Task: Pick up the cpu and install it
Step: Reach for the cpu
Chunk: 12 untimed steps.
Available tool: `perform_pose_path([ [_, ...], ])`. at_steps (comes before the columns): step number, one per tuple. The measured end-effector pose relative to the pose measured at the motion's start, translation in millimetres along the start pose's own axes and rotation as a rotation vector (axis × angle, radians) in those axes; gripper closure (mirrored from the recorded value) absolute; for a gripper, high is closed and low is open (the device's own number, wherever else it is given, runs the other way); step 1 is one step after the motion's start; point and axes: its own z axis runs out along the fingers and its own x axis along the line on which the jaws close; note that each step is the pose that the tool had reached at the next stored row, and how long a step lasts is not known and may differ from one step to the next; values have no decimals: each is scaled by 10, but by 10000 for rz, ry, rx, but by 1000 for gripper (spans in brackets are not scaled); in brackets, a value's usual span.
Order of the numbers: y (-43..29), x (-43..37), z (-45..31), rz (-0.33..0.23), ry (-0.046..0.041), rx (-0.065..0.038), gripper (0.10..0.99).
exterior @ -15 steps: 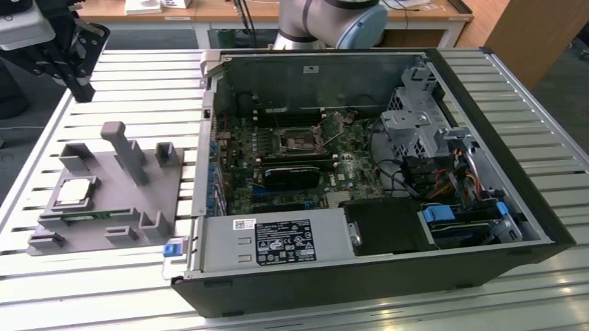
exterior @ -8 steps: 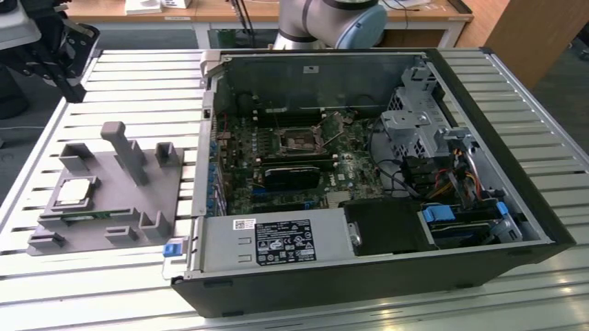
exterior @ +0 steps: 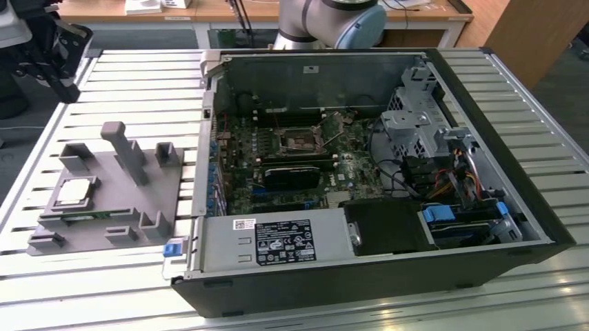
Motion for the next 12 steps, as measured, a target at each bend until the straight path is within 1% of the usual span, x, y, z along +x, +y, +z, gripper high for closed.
perform_pose_path([
  [12,-8,97,4,0,1,1,980],
])
